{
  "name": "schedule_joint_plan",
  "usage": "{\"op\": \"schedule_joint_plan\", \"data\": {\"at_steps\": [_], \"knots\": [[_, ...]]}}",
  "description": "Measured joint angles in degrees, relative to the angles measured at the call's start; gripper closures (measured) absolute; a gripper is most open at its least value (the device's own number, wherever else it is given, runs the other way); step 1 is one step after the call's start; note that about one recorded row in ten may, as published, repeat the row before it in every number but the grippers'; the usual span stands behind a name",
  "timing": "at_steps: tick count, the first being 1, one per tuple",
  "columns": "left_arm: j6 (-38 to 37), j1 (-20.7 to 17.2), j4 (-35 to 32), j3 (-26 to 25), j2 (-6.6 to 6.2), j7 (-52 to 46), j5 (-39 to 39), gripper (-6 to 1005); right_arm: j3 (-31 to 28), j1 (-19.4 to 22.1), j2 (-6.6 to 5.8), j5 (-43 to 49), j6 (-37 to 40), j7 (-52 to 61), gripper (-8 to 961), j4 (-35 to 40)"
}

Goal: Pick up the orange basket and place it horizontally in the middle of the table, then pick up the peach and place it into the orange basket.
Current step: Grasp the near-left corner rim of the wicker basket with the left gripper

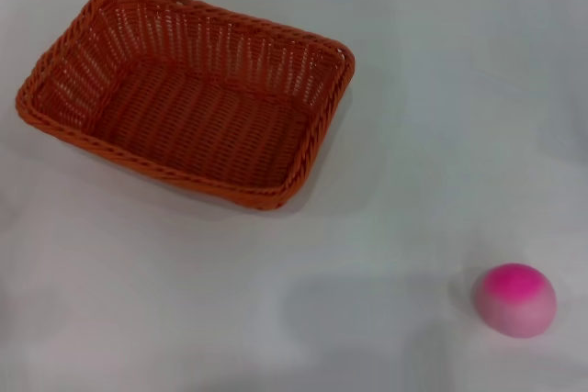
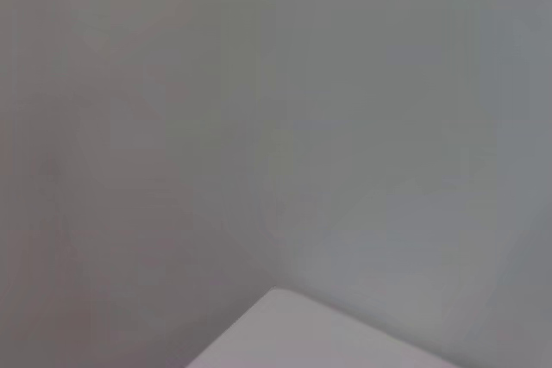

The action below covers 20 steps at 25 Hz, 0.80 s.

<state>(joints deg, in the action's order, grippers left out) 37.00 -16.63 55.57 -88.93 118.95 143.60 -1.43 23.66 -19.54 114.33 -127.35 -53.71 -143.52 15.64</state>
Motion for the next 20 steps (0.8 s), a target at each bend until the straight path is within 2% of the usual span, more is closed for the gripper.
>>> {"op": "schedule_joint_plan", "data": {"at_steps": [4,11,16,20], "knots": [[-10.68,-2.26,8.45,0.34,-0.04,-3.76,-3.52,606,-0.01,0.34,-0.07,0.00,0.39,0.00,92,0.01],[-28.87,-5.03,23.58,1.85,-0.26,-15.89,-15.67,611,-0.02,1.35,-0.13,0.00,0.53,0.00,92,0.00],[-42.19,-6.43,34.55,3.74,-0.46,-16.25,-16.37,616,-0.03,1.71,-0.25,0.00,0.57,0.00,92,0.00],[-58.67,-3.71,42.20,3.69,-0.43,-10.02,-10.76,615,-0.02,1.77,-0.26,0.00,1.02,-0.21,93,0.00]]}}
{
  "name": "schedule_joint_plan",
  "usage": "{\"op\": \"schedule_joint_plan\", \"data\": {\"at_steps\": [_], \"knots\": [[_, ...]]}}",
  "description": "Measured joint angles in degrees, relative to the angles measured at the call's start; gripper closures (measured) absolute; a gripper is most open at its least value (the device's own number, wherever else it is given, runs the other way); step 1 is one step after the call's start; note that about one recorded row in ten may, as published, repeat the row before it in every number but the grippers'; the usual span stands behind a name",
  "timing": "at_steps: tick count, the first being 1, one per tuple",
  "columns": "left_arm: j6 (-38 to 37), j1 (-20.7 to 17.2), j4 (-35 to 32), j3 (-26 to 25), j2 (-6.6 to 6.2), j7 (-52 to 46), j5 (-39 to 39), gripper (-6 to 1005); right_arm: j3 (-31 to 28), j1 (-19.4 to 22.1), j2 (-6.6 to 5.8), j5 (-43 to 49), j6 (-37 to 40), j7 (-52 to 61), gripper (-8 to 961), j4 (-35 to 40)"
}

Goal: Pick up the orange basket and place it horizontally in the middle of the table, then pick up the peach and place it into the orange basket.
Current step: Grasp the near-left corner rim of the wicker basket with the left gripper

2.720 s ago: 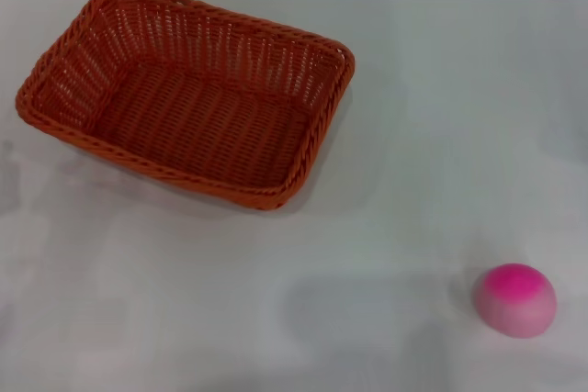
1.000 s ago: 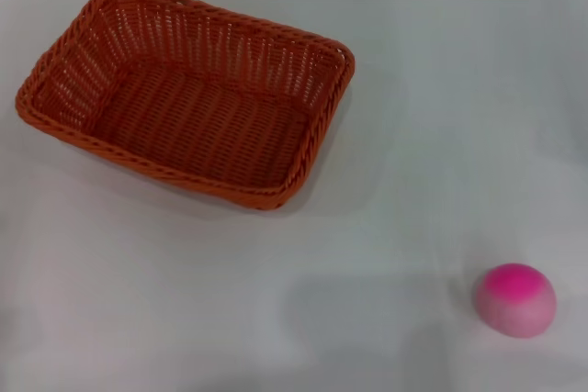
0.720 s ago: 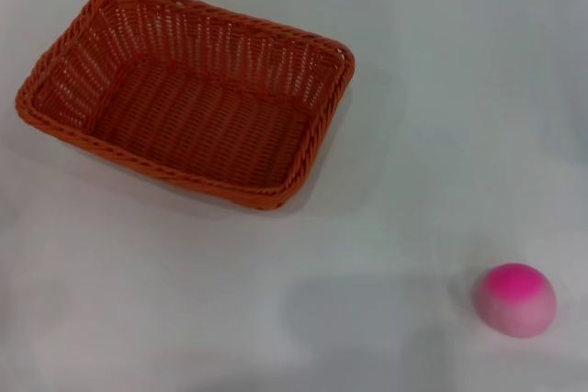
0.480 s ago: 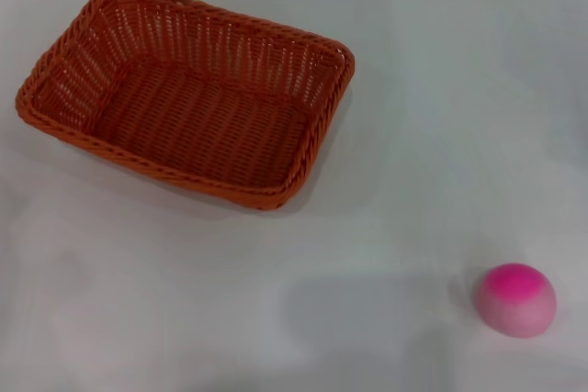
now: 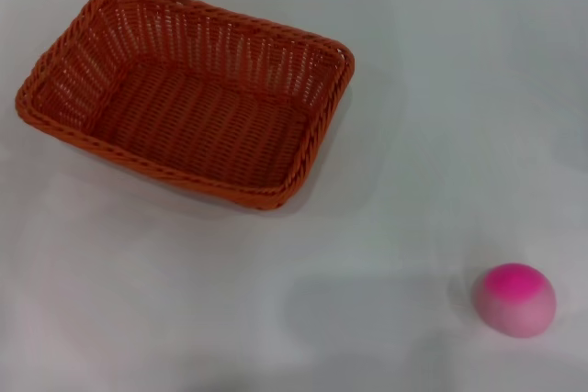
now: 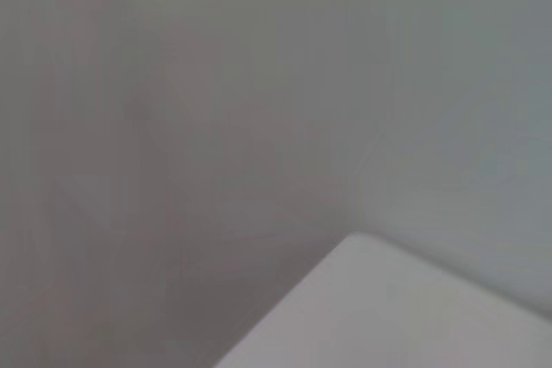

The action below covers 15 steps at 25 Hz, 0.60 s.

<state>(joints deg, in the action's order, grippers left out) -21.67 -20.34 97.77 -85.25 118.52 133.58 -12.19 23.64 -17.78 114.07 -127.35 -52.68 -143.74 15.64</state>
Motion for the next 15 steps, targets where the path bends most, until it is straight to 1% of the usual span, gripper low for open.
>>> {"op": "schedule_joint_plan", "data": {"at_steps": [3,5,6,7,8,12,14,15], "knots": [[-10.15,3.85,3.46,-2.78,0.08,9.33,9.19,614,0.00,0.01,0.00,0.00,0.17,-0.22,93,0.00],[-15.82,7.29,4.09,-5.67,0.12,14.42,14.95,614,0.01,0.04,-0.06,0.00,0.48,-0.25,93,0.00],[-17.59,8.48,4.18,-6.76,0.10,15.84,16.58,613,0.00,0.11,-0.11,0.00,0.66,-0.26,93,0.00],[-22.17,11.22,4.58,-9.41,0.03,18.87,19.89,613,0.00,0.31,-0.23,0.00,0.85,-0.26,93,0.00],[-22.17,11.22,4.58,-9.41,0.03,18.87,19.89,613,0.00,0.31,-0.23,0.00,0.85,-0.26,93,0.00],[-31.73,16.17,6.87,-15.78,0.01,25.74,26.59,612,-0.09,0.74,-0.58,0.00,1.11,-0.28,93,0.00],[-37.03,18.93,8.32,-19.25,-0.11,27.85,29.08,611,-0.19,0.96,-0.70,0.00,1.36,-0.28,93,0.00],[-38.32,19.74,8.55,-20.00,-0.28,28.01,29.40,611,-0.22,1.05,-0.73,0.00,1.48,-0.29,93,0.00]]}}
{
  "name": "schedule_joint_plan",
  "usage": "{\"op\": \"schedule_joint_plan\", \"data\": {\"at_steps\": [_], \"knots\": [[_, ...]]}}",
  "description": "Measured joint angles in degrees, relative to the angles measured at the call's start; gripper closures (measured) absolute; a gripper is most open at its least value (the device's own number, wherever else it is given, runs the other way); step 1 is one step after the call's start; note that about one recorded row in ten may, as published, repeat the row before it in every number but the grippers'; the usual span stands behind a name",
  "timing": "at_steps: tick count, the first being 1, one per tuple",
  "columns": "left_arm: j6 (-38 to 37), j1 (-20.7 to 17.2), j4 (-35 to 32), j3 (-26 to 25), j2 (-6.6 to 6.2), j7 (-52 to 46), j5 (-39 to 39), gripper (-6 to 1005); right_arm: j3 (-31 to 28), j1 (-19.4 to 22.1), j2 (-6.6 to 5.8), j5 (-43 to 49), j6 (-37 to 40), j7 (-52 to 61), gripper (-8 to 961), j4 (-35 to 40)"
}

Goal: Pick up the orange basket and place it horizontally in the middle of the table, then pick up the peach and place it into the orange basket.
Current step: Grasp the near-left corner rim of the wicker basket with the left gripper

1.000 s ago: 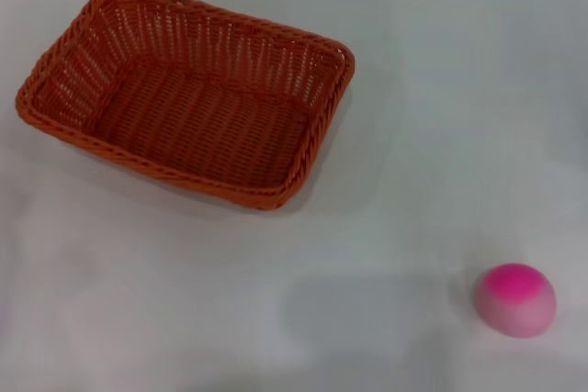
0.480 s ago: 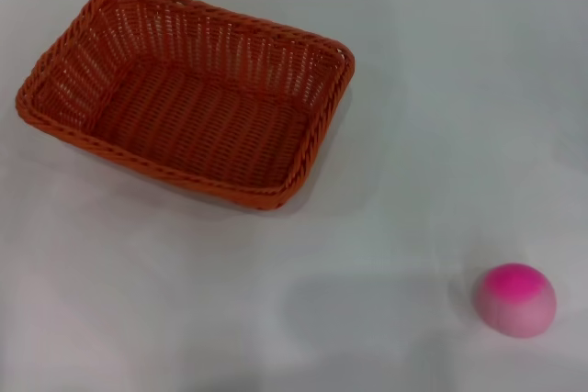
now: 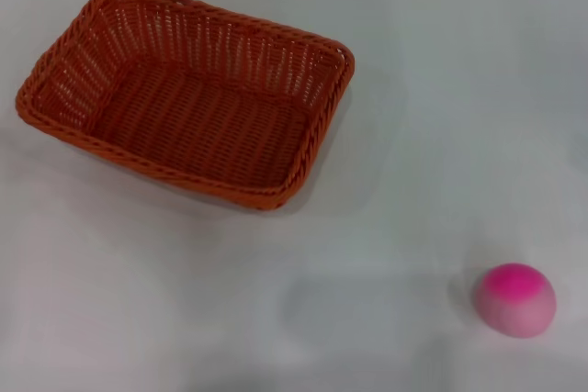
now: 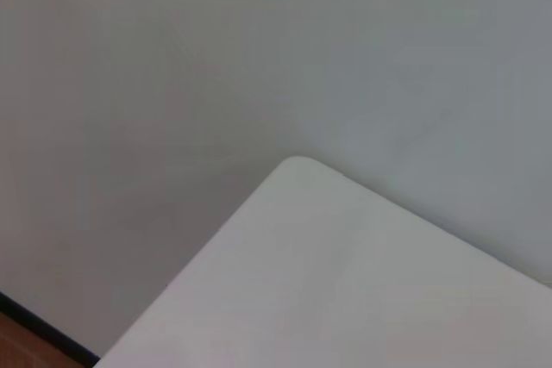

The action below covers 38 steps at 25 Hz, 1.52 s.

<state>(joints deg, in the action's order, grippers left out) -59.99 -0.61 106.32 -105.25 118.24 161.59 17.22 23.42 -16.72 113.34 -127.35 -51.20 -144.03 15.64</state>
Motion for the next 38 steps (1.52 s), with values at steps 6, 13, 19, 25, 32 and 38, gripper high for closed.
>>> {"op": "schedule_joint_plan", "data": {"at_steps": [6,13,19,25,32,38], "knots": [[-11.99,7.86,0.44,-7.49,-3.82,0.34,3.46,610,-0.24,0.20,-0.40,0.00,0.43,-0.02,93,0.00],[-18.72,14.63,-1.72,-12.68,-8.78,0.47,8.58,608,0.07,-0.26,-1.21,0.00,2.45,-0.13,93,0.00],[-23.52,21.23,-7.13,-13.00,-11.52,0.54,9.16,606,0.18,-0.48,-1.69,0.00,3.11,-0.13,93,0.00],[-25.85,26.45,-12.22,-12.49,-12.68,0.58,9.30,604,0.14,-0.51,-2.14,0.00,4.09,-0.13,93,0.00],[-30.00,32.41,-16.50,-11.53,-14.59,0.73,9.35,591,-0.01,-0.62,-2.38,0.00,5.18,-0.12,93,0.00],[-31.07,36.92,-20.30,-10.98,-16.00,0.75,9.65,580,-0.29,-0.99,-2.44,0.00,6.23,-0.23,92,0.00]]}}
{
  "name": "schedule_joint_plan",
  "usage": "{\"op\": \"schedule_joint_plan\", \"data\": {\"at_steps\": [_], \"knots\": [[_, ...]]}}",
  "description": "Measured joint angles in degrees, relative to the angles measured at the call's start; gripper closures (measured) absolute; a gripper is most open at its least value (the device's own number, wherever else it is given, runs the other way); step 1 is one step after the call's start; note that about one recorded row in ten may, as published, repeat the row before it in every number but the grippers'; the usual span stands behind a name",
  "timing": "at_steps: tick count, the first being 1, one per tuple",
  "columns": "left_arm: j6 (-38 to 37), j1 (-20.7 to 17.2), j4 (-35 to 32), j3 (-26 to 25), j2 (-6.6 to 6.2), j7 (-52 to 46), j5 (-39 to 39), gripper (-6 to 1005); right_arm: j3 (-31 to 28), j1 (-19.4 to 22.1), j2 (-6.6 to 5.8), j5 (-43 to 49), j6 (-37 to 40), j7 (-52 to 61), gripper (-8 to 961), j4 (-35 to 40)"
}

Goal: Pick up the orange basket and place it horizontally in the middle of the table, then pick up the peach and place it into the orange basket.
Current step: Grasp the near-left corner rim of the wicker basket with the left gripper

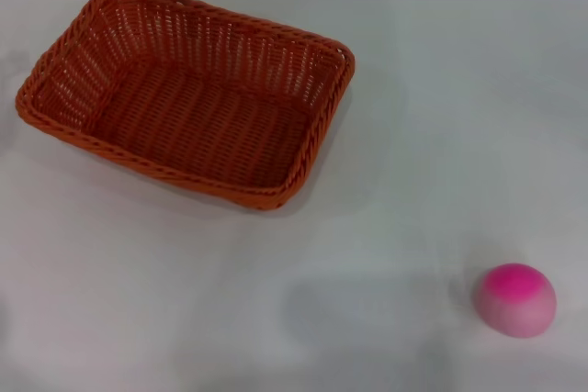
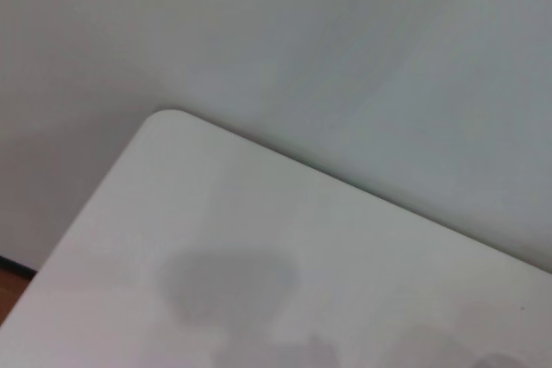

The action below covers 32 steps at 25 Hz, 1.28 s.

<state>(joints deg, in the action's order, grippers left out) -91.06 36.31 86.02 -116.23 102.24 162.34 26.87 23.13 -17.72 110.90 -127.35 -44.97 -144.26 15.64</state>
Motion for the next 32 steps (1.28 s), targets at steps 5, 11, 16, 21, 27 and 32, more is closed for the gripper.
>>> {"op": "schedule_joint_plan", "data": {"at_steps": [5,11,16,21,27,32], "knots": [[-0.07,3.75,-3.31,3.31,-0.92,0.00,2.38,547,-0.02,-0.17,0.01,0.00,0.76,-0.03,92,0.00],[-0.15,7.54,-8.28,6.49,-1.01,-0.01,3.69,523,-0.01,-0.30,0.02,0.00,1.68,-0.05,92,0.00],[-0.16,8.64,-9.35,8.37,-0.73,-0.01,3.91,517,-0.01,-0.47,-0.12,-0.07,2.72,-0.06,92,0.00],[-0.32,9.32,-9.98,11.74,-0.62,-0.01,4.76,511,-0.01,-0.74,-0.27,-0.01,2.88,-0.06,92,0.00],[-0.13,10.14,-11.56,15.06,-0.49,-0.01,5.53,503,-0.01,-0.94,-0.36,-0.03,2.88,-0.06,92,0.00],[0.02,11.17,-15.04,17.56,-0.45,-0.01,5.59,268,-0.01,-0.94,-0.43,-0.12,3.75,-0.06,92,0.00]]}}
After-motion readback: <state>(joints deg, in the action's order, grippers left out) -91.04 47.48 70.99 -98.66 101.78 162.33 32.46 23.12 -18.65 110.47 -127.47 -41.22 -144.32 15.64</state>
